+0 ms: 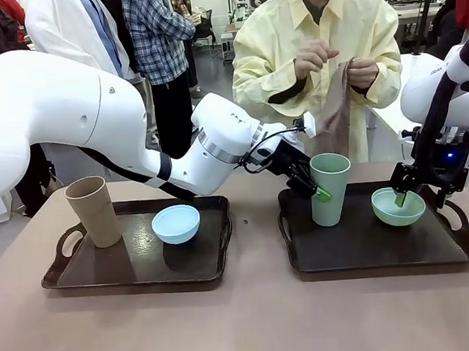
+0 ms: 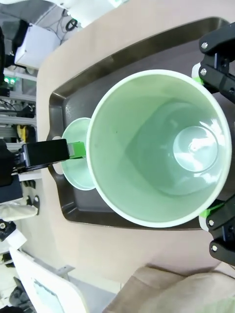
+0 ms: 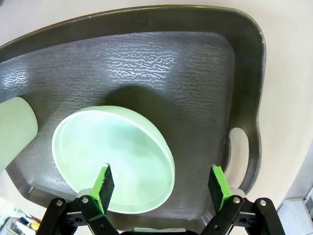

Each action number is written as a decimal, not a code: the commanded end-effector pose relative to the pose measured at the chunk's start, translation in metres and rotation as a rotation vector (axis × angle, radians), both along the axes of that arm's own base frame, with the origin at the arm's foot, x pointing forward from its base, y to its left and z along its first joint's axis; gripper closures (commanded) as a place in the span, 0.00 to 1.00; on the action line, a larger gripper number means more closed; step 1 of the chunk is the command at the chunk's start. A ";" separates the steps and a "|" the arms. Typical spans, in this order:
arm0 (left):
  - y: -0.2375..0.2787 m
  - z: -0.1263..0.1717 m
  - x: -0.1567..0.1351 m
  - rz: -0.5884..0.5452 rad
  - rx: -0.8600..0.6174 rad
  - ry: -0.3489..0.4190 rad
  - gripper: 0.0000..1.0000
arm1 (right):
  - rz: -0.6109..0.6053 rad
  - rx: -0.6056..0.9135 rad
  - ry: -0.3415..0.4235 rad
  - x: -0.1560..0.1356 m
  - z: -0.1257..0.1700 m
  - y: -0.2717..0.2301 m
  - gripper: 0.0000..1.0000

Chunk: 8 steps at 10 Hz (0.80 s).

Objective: Set up a tray with a mat and arrange the tableware.
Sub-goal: Pick up the Picnic Bowl and Reusable plastic cup from the Handle tray in front of the human's position and hold them in the air.

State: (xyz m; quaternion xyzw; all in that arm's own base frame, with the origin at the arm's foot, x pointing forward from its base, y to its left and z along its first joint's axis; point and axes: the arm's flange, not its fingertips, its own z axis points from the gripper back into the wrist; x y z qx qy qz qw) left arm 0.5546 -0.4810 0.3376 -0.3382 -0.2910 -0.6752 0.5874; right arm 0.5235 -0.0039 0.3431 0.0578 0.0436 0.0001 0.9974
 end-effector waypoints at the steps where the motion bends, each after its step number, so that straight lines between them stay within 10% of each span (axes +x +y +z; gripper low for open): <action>1: -0.002 0.002 0.004 0.004 -0.017 0.005 0.58 | 0.028 -0.006 -0.001 0.002 -0.005 0.000 0.59; 2: -0.003 0.002 0.004 0.008 -0.021 0.006 0.58 | 0.027 -0.006 0.005 0.001 -0.005 -0.001 0.59; 3: -0.003 0.003 0.004 0.009 -0.025 0.008 1.00 | 0.025 -0.006 0.007 0.002 -0.005 -0.001 1.00; 4: -0.002 0.003 0.004 0.011 -0.025 0.009 0.63 | 0.018 -0.012 0.010 0.001 -0.005 -0.001 0.65; 5: -0.002 0.004 0.004 0.011 -0.025 0.012 1.00 | 0.015 -0.014 0.012 0.001 -0.005 -0.001 1.00; 7: 0.001 0.006 0.005 0.013 -0.029 0.016 1.00 | 0.012 -0.016 0.013 0.001 -0.004 -0.002 1.00; 8: 0.001 0.006 0.005 0.017 -0.023 0.022 0.72 | 0.005 -0.020 0.016 0.001 -0.004 -0.002 1.00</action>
